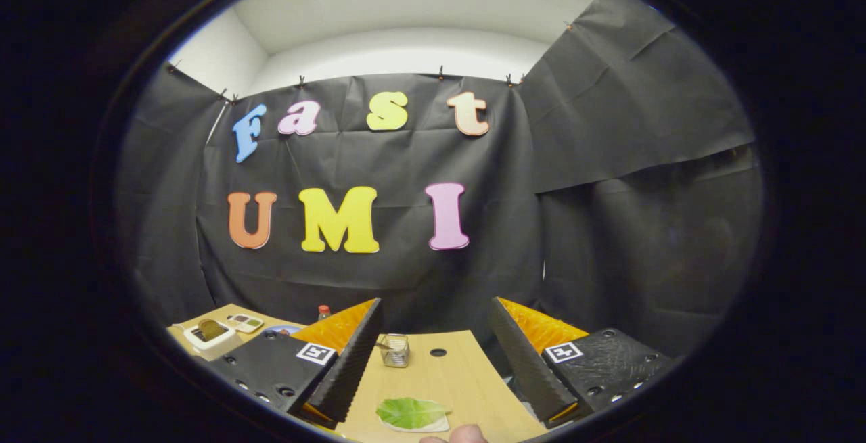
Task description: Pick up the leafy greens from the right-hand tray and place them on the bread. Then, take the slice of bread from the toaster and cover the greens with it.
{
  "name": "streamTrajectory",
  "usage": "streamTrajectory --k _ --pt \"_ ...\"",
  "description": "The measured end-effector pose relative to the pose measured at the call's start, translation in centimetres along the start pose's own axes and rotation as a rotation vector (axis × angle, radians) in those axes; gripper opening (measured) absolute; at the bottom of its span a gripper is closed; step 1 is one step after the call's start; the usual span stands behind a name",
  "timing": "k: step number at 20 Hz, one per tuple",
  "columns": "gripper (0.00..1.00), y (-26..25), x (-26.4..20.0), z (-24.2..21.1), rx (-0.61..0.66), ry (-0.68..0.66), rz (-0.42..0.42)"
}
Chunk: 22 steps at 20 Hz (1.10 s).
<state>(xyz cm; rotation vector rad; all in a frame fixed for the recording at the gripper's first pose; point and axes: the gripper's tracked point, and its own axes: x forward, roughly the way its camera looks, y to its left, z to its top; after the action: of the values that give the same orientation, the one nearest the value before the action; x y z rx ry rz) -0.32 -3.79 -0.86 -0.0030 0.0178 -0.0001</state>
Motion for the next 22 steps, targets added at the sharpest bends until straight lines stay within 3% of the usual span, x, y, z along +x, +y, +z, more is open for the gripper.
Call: streamTrajectory --k 4,7,17,22 --pt "0.96 -1.0 0.2 -1.0 0.013 0.02 0.007" --pt "0.96 -2.0 0.4 -4.1 0.028 0.087 0.009" --pt "0.96 -1.2 2.4 -21.6 0.031 0.38 0.107" --pt "0.96 -1.9 6.0 -29.7 0.069 0.506 0.107"
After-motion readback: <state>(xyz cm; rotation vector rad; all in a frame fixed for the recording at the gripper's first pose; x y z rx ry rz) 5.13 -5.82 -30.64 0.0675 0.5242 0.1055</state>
